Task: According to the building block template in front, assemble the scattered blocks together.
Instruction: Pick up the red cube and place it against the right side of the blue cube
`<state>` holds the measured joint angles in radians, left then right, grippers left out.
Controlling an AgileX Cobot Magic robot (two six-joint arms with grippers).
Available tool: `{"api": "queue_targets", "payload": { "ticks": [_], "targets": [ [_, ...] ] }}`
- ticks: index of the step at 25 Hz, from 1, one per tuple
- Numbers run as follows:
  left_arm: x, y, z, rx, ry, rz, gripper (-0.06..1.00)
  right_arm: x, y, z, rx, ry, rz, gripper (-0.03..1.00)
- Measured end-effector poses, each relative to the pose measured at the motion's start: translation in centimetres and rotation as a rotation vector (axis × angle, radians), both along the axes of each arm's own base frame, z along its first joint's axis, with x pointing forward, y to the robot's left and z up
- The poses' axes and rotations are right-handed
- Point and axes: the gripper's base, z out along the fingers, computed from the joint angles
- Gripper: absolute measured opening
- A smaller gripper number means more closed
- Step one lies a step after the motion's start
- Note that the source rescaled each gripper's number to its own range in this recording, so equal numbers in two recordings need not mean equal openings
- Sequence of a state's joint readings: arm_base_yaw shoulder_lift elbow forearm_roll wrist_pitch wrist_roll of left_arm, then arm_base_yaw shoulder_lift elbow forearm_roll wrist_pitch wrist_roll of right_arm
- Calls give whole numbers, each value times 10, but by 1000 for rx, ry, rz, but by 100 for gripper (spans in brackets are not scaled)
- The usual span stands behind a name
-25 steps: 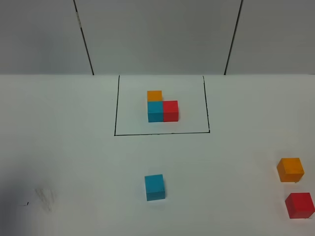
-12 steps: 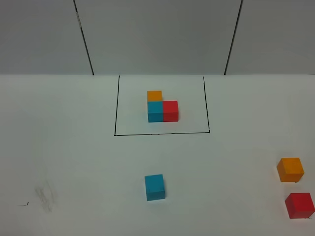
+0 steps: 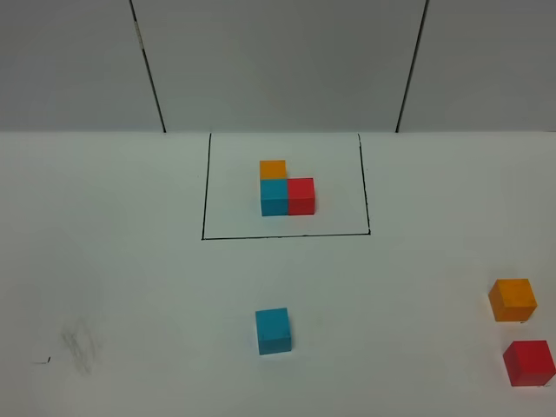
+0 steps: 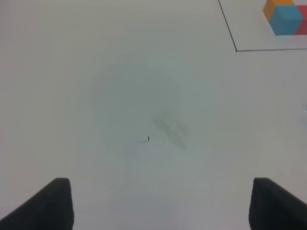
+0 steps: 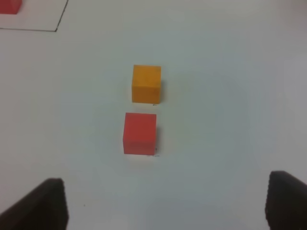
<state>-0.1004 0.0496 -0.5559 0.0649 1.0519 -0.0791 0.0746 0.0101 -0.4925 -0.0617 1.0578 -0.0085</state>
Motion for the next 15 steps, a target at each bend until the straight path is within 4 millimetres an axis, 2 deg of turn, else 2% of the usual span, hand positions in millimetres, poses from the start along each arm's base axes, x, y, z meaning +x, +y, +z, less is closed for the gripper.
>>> {"api": "queue_targets", "payload": {
  "ticks": [4, 15],
  "targets": [
    [-2, 0, -11, 6, -1, -7, 80, 0, 0, 0, 0, 0, 0, 77],
    [-5, -6, -14, -17, 4, -71, 80, 0, 0, 0, 0, 0, 0, 77]
  ]
}}
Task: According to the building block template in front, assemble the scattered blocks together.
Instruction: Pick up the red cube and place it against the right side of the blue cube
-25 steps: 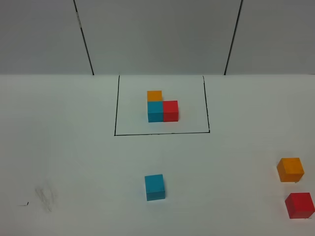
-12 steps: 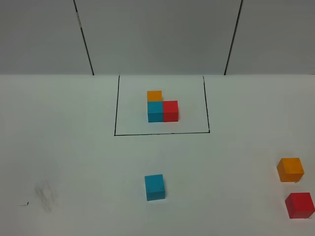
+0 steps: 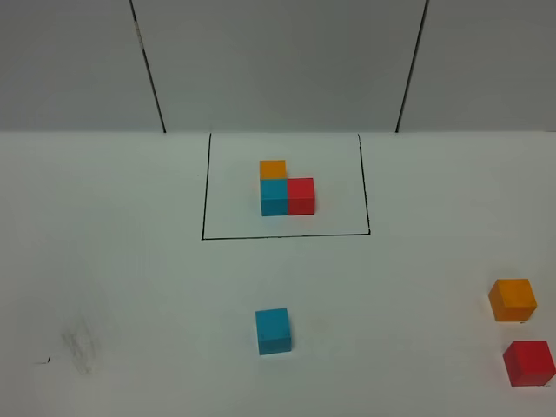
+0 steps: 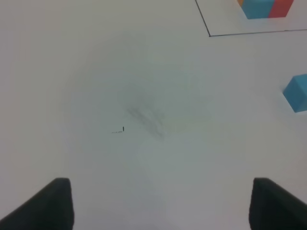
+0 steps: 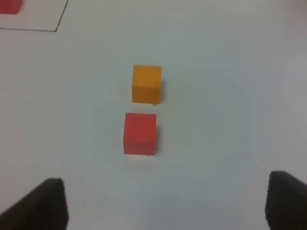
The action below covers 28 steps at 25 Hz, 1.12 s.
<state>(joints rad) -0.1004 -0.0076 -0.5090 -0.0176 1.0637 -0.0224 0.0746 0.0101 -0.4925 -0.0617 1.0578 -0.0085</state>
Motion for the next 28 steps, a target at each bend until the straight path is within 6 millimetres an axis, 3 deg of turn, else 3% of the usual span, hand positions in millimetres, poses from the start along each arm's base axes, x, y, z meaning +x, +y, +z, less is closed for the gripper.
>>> {"api": "queue_targets", "payload": {
  "ticks": [28],
  "targets": [
    [0, -1, 0, 8, -1, 106, 79, 0, 0, 0, 0, 0, 0, 77]
  ]
}}
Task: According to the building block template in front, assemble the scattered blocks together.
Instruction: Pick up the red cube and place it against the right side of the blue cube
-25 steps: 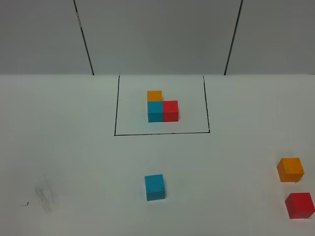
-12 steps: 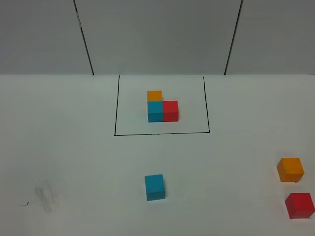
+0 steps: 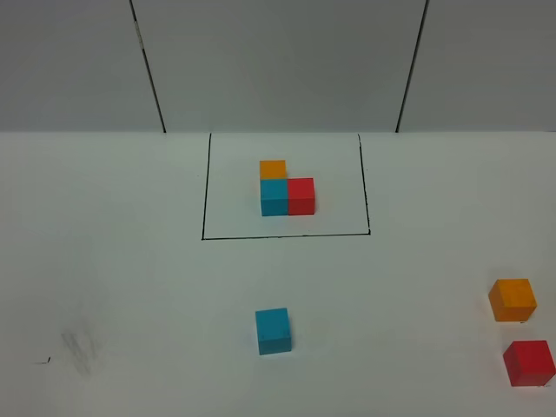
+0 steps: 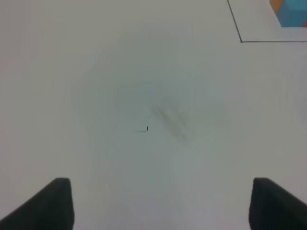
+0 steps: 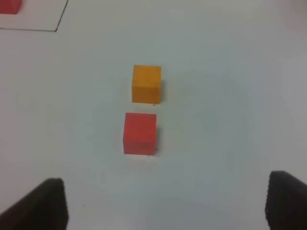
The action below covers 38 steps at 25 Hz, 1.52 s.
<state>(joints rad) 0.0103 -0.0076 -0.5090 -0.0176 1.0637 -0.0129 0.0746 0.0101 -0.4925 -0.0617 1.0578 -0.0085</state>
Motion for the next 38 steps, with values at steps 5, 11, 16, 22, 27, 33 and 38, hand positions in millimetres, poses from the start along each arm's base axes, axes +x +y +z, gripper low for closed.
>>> {"api": "queue_targets", "payload": {
  "ticks": [5, 11, 16, 22, 27, 33, 38],
  "targets": [
    [0, 0, 0, 0, 0, 0, 79, 0, 0, 0, 0, 0, 0, 77],
    [0, 0, 0, 0, 1, 0, 79, 0, 1, 0, 13, 1, 0, 77],
    [0, 0, 0, 0, 2, 0, 79, 3, -1, 5, -3, -11, -10, 77],
    [0, 0, 0, 0, 3, 0, 79, 44, 2, 53, -16, 11, -6, 77],
    [0, 0, 0, 0, 3, 0, 79, 112, 7, 78, -27, 125, 0, 77],
    [0, 0, 0, 0, 3, 0, 79, 181, 13, 67, -22, 332, -15, 77],
    [0, 0, 0, 0, 3, 0, 79, 212, 15, 24, 6, 629, -71, 77]
  ]
}}
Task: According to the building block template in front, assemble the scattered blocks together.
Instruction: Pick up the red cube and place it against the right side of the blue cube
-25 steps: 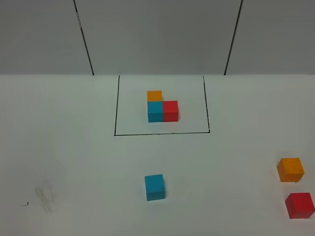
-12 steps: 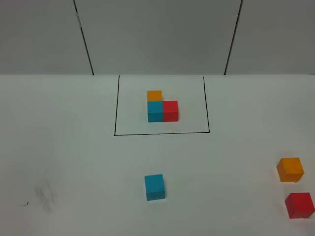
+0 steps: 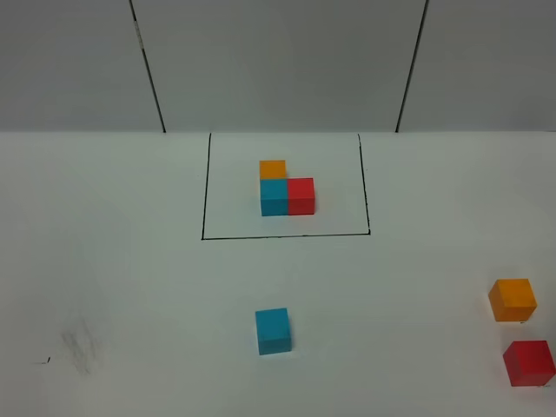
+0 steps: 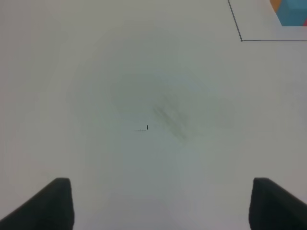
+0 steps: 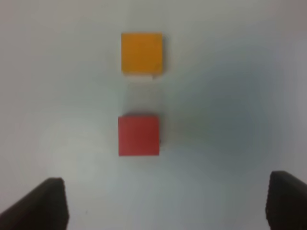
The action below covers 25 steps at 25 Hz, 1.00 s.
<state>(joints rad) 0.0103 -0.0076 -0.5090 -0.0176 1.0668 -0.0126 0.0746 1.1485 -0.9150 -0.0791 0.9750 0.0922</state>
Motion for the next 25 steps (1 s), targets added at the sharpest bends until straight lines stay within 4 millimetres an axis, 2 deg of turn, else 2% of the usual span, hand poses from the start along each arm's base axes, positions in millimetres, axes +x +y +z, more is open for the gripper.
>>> {"api": "queue_targets", "payload": {
  "ticks": [5, 13, 25],
  "targets": [
    [0, 0, 0, 0, 0, 0, 79, 15, 2, -31, 17, 132, -35, 76],
    [0, 0, 0, 0, 0, 0, 79, 18, 4, -90, 32, 243, -48, 57],
    [0, 0, 0, 0, 0, 0, 79, 44, 10, -130, 83, 257, -55, 55]
  ]
}}
